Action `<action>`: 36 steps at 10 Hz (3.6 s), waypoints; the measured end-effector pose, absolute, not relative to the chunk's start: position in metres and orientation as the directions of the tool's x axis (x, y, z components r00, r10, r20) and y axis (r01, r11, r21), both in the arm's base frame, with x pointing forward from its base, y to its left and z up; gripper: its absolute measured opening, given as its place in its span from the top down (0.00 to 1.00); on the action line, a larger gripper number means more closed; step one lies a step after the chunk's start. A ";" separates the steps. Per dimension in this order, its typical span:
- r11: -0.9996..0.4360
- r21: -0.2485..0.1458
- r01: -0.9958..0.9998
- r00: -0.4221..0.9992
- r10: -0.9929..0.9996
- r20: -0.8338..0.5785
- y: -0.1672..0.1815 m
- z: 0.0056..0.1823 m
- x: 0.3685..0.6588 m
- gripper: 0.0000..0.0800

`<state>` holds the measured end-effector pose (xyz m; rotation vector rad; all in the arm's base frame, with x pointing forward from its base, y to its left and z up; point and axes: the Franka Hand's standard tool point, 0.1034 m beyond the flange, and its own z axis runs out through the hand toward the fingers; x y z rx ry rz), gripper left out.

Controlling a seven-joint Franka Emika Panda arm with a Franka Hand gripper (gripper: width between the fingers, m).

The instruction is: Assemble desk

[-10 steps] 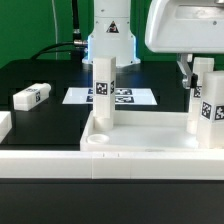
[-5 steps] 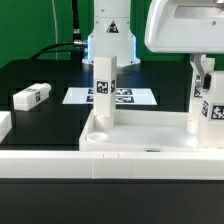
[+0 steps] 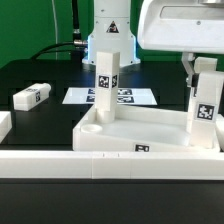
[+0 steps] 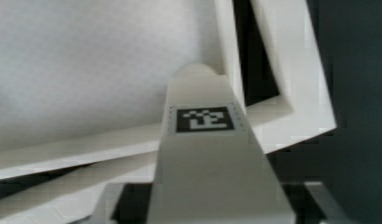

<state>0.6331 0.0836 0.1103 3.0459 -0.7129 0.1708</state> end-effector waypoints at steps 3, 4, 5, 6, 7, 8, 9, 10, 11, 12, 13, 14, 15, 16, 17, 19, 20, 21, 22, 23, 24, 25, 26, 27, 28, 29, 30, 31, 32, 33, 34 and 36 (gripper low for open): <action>-0.799 -0.020 -0.602 0.793 -0.600 0.108 0.068 0.110 0.632 0.63; -0.771 -0.019 -0.637 0.765 -0.635 0.108 0.064 0.110 0.631 0.63; -0.766 -0.017 -0.643 0.760 -0.641 0.108 0.061 0.110 0.631 0.63; -0.766 -0.018 -0.643 0.760 -0.641 0.108 0.062 0.110 0.631 0.63; -0.766 -0.018 -0.643 0.760 -0.641 0.107 0.062 0.110 0.631 0.38; -0.766 -0.018 -0.643 0.760 -0.640 0.108 0.062 0.110 0.631 0.25; -0.777 -0.025 -0.629 0.771 -0.627 0.108 0.065 0.116 0.630 0.25; -0.790 -0.039 -0.611 0.784 -0.612 0.104 0.066 0.129 0.623 0.20; -0.809 -0.052 -0.586 0.803 -0.588 0.101 0.059 0.143 0.615 0.20; -0.835 -0.061 -0.548 0.828 -0.551 0.101 0.042 0.155 0.606 0.19; -0.850 -0.067 -0.522 0.844 -0.527 0.101 0.021 0.163 0.597 0.19; -0.863 -0.063 -0.501 0.857 -0.505 0.103 -0.001 0.164 0.588 0.19; -0.857 -0.056 -0.512 0.851 -0.515 0.102 -0.012 0.162 0.585 0.19; -0.861 -0.056 -0.506 0.855 -0.509 0.101 -0.007 0.161 0.586 0.19; -0.861 -0.056 -0.505 0.855 -0.508 0.101 -0.007 0.161 0.586 0.19; -0.861 -0.054 -0.506 0.855 -0.509 0.100 -0.007 0.160 0.586 0.19; -0.886 -0.049 -0.460 0.880 -0.463 0.110 -0.015 0.158 0.582 0.19; -0.906 -0.038 -0.421 0.899 -0.422 0.117 -0.038 0.150 0.566 0.19; -0.915 -0.039 -0.401 0.908 -0.403 0.117 -0.068 0.144 0.546 0.19; -0.921 -0.033 -0.388 0.914 -0.390 0.115 -0.097 0.139 0.532 0.19; -0.919 -0.023 -0.393 0.912 -0.393 0.117 -0.120 0.133 0.523 0.19; -0.915 -0.018 -0.404 0.908 -0.403 0.116 -0.127 0.130 0.520 0.19; -0.919 -0.020 -0.395 0.911 -0.394 0.118 -0.122 0.131 0.522 0.19; -0.919 -0.019 -0.393 0.912 -0.393 0.117 -0.122 0.130 0.522 0.19; -0.919 -0.018 -0.394 0.912 -0.394 0.116 -0.122 0.130 0.522 0.19; -0.918 -0.018 -0.395 0.912 -0.395 0.116 -0.123 0.130 0.521 0.19; -0.919 -0.018 -0.393 0.914 -0.392 0.104 -0.131 0.130 0.518 0.19; -0.916 -0.008 -0.401 0.911 -0.399 0.103 -0.151 0.122 0.501 0.19; -0.910 0.010 -0.415 0.906 -0.412 0.101 -0.167 0.107 0.479 0.19; -0.901 0.013 -0.433 0.898 -0.430 0.090 -0.177 0.093 0.461 0.19; -0.892 0.021 -0.452 0.890 -0.449 0.085 -0.184 0.086 0.455 0.19; -0.894 0.029 -0.447 0.892 -0.443 0.094 -0.181 0.082 0.455 0.19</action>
Offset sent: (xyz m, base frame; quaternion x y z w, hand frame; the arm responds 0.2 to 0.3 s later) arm 0.0000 0.0000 0.0000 0.0000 0.0000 0.1938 0.9810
